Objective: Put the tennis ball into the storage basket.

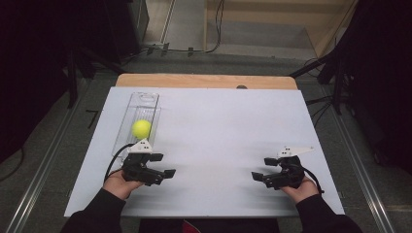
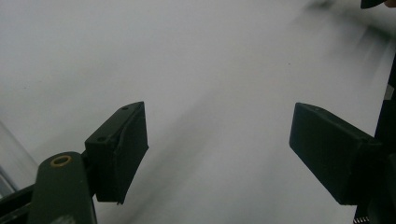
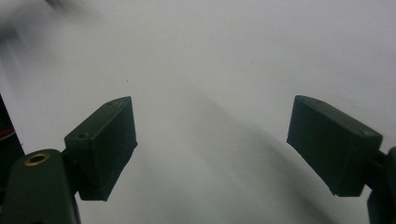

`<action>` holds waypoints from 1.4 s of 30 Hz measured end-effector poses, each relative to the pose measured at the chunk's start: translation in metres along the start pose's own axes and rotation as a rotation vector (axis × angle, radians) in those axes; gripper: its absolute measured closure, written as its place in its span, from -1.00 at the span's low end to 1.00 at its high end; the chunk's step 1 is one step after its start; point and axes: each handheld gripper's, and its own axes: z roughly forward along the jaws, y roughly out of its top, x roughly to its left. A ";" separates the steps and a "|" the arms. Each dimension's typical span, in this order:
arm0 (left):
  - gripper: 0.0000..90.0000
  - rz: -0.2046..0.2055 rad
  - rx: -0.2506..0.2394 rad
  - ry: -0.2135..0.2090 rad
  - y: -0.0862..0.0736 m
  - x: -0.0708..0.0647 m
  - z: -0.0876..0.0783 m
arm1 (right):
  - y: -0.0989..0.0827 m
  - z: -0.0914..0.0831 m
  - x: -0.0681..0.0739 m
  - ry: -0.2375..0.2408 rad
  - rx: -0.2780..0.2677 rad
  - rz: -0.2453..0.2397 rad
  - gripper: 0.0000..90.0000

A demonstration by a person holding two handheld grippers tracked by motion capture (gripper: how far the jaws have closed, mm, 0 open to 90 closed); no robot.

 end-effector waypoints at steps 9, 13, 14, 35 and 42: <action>-0.56 0.010 -0.002 -0.004 -0.009 -0.005 -0.005 | 0.000 0.000 -0.001 -0.004 0.001 0.003 -0.70; -0.56 0.012 0.006 0.000 -0.013 -0.006 -0.005 | 0.000 0.000 -0.001 -0.005 0.000 0.002 -0.69; -0.56 0.006 0.005 -0.001 -0.014 -0.006 -0.006 | 0.000 0.000 -0.001 -0.005 0.000 0.002 -0.69; -0.56 -0.006 0.016 0.021 -0.026 -0.003 -0.008 | 0.000 -0.001 -0.002 -0.012 0.001 0.005 -0.70; -0.56 -0.010 0.016 0.023 -0.027 -0.001 -0.007 | 0.000 -0.001 -0.002 -0.012 0.002 0.003 -0.69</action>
